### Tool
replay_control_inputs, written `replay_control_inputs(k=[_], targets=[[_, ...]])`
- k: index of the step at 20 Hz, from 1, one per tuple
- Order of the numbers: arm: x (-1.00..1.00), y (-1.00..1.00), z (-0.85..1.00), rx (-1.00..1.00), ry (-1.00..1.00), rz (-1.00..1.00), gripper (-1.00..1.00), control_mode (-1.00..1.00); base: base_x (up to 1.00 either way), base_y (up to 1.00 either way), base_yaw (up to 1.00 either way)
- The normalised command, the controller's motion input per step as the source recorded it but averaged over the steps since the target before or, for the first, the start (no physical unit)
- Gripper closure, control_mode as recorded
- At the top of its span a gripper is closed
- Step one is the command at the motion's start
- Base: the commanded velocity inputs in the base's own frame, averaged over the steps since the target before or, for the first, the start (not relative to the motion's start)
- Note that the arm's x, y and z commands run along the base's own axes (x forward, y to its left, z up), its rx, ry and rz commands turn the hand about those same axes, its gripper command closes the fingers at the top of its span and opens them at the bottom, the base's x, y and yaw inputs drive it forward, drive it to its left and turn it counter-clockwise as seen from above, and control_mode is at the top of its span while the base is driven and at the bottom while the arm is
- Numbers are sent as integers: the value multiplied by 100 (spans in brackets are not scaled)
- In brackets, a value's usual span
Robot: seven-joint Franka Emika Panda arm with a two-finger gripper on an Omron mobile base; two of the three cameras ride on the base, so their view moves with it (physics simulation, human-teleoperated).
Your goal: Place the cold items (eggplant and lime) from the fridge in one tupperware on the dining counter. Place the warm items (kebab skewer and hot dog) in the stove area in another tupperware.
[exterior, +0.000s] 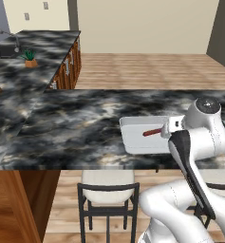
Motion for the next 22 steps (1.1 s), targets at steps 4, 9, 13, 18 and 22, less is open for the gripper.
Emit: replay_control_inputs(k=[4,9,13,18,22], targets=[[-25,30,0,-21,22,14,-100,-100,0,0,0],[-56,8,0,-3,-9,12,-100,-100,0,0,0],[-80,-8,0,9,-27,11,-100,-100,0,0,0],[-31,-6,0,4,-11,4,-100,100,-42,-3,11],[0,0,0,0,0,0,-100,100,-66,0,31]])
